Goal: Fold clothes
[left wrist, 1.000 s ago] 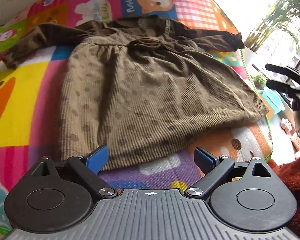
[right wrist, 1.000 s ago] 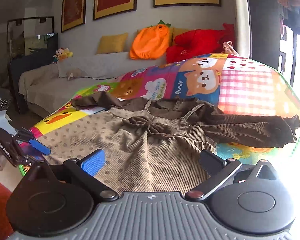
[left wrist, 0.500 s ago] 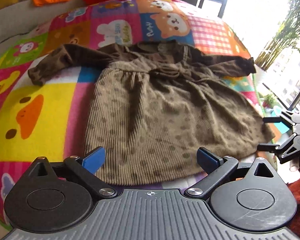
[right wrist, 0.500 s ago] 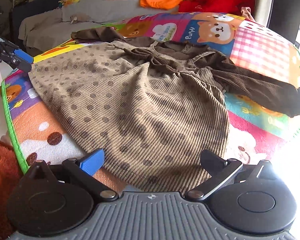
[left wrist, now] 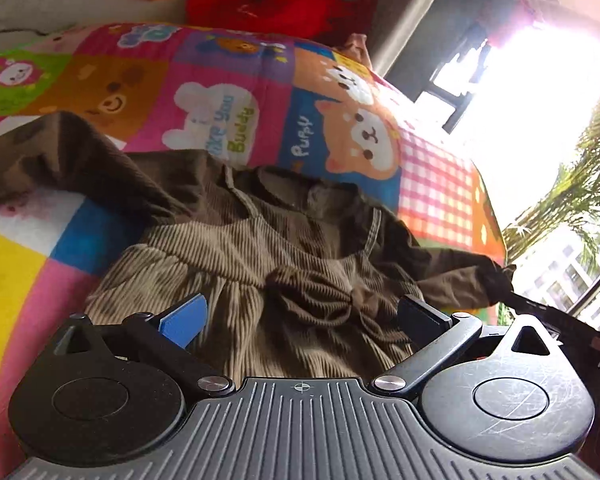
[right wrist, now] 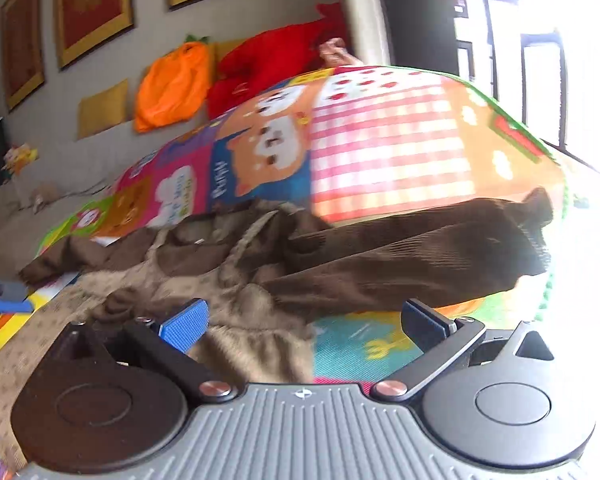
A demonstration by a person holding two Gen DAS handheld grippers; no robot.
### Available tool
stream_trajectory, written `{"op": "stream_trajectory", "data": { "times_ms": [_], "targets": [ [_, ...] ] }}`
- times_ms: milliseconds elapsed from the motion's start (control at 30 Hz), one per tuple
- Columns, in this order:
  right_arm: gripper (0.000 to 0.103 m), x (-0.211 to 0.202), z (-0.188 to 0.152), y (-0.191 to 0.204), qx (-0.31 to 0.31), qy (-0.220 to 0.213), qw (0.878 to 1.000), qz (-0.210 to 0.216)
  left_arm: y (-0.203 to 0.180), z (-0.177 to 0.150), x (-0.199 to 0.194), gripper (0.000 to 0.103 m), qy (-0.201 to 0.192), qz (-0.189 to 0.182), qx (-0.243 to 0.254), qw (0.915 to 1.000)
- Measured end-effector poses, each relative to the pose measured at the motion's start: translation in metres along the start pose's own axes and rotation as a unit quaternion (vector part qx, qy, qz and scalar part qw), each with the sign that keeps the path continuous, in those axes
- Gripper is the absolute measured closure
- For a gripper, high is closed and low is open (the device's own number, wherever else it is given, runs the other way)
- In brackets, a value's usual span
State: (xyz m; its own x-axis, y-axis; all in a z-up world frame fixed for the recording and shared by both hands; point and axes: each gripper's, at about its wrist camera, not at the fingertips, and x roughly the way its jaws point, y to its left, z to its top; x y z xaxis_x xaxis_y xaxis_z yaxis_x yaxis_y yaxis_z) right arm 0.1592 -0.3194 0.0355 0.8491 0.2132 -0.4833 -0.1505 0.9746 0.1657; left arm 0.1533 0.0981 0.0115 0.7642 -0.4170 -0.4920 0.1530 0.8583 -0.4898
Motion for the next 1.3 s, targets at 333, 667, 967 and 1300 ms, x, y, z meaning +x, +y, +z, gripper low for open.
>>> {"op": "stream_trajectory", "data": {
  "times_ms": [333, 667, 967, 1300],
  "targets": [
    [0.079, 0.076, 0.029, -0.092, 0.025, -0.015, 0.986, -0.166, 0.02, -0.013, 0.045, 0.0, -0.008, -0.007, -0.025, 0.9996],
    [0.097, -0.008, 0.119, -0.034, 0.064, -0.112, 0.992, 0.002, 0.027, -0.017, 0.045, 0.0, -0.017, -0.022, -0.046, 0.9986],
    [0.098, 0.073, 0.135, 0.144, -0.039, 0.002, 0.976, 0.213, 0.032, -0.019, 0.045, 0.0, -0.019, -0.034, -0.055, 0.9977],
    [0.056, 0.116, 0.104, 0.196, -0.09, 0.02, 0.966, 0.243, 0.028, -0.008, 0.044, 0.0, 0.021, -0.04, -0.054, 0.9975]
  ]
}}
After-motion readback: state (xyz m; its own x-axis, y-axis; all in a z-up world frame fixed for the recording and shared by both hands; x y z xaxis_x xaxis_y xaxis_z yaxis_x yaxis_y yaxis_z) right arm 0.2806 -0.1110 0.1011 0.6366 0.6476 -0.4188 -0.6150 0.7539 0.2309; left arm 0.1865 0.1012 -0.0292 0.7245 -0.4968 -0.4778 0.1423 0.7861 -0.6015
